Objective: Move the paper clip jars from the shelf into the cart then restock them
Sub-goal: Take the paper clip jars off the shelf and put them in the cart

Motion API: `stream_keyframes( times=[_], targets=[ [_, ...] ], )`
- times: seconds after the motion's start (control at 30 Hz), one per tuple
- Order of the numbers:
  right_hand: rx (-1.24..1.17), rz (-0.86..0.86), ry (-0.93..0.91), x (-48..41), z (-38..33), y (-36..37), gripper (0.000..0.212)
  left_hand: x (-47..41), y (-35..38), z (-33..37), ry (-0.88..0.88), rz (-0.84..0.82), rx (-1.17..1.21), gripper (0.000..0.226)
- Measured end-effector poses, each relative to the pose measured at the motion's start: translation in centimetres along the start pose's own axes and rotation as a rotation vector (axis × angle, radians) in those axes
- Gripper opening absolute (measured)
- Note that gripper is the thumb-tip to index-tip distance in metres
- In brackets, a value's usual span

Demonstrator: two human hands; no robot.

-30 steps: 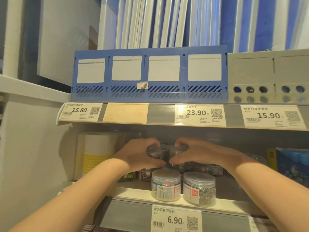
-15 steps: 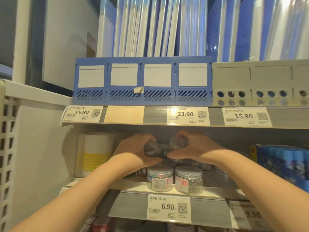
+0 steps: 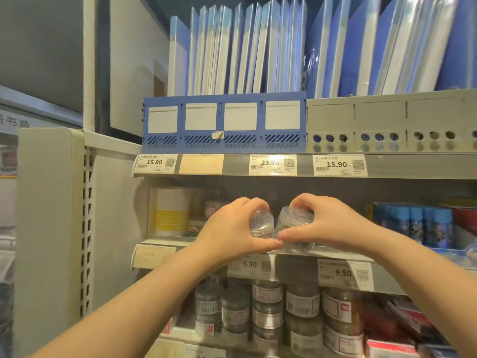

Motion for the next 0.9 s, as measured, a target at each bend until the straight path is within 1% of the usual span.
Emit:
stream_keyframes(
  times=[0.17,0.27,0.37,0.43,0.53,0.67,0.8,0.9],
  targets=[
    [0.030,-0.024,0.028,5.7,-0.8,-0.9,0.074,3.0,-0.3,3.7,0.034,-0.056,0.021,0.063],
    [0.042,-0.013,0.081,9.4,-1.3,-1.8,0.072,4.6,-0.8,6.0,0.080,-0.102,0.052,0.064],
    [0.044,0.032,0.149,13.6,-2.3,-2.7,0.073,6.4,-1.4,8.6,0.136,-0.147,0.103,0.067],
    [0.100,0.059,0.197,16.7,-3.5,-3.3,0.072,7.8,-1.8,10.3,0.180,-0.168,0.143,0.069],
    [0.161,0.077,0.269,21.4,-5.5,-4.3,0.067,10.3,-2.1,12.8,0.242,-0.186,0.222,0.069],
    [0.222,0.088,0.365,27.5,-7.6,-5.5,0.062,13.6,-2.3,16.7,0.301,-0.259,0.339,0.067],
    [0.220,0.098,0.499,34.8,-9.3,-7.1,0.068,16.2,-2.8,21.9,0.370,-0.321,0.413,0.065],
    [0.233,0.095,0.590,40.8,-10.2,-9.0,0.065,18.4,-2.9,27.0,0.469,-0.356,0.486,0.065]
  ],
)
Point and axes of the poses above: each hand's wrist, its own x-axis away from the middle knuckle, its own y-axis out of the palm, z = x × y, the point moved 1 cm from there along -x, towards the middle knuckle, and after that the axes turned 1 degree about y, right-handed, at the moved point
